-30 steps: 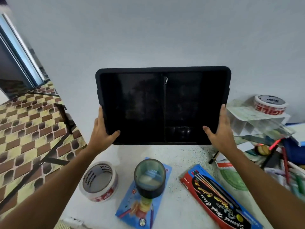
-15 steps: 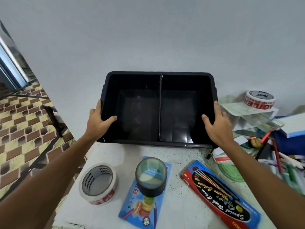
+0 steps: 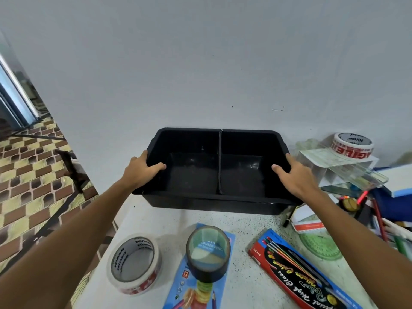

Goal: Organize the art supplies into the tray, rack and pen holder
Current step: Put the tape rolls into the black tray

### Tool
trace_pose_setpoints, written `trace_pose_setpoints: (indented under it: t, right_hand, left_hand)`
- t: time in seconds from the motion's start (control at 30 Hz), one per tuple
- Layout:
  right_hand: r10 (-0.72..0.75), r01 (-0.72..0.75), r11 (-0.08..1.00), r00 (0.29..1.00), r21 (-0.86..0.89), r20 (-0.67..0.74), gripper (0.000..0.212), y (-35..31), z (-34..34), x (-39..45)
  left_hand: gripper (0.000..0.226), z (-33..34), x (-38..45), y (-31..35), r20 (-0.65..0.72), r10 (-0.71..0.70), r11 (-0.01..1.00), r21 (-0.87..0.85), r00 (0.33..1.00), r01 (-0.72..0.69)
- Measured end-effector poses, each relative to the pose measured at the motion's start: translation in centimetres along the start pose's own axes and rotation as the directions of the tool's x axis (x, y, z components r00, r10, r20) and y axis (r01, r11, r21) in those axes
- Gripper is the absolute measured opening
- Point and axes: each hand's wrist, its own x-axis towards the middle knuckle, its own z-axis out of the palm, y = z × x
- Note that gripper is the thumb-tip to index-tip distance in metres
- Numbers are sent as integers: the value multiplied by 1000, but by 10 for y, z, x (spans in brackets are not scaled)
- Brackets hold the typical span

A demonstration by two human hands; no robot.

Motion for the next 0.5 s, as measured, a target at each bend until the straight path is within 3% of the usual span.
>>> trace_pose_setpoints:
  t: [0.27, 0.5]
  right_hand:
    - [30, -27, 999, 998, -40, 61, 72, 1, 0, 2]
    - [26, -17, 992, 997, -127, 73, 74, 6, 0, 5]
  left_hand:
    - [83, 2, 3, 3, 55, -20, 999, 31, 998, 18]
    - [70, 4, -1, 9, 52, -1, 999, -49, 999, 3]
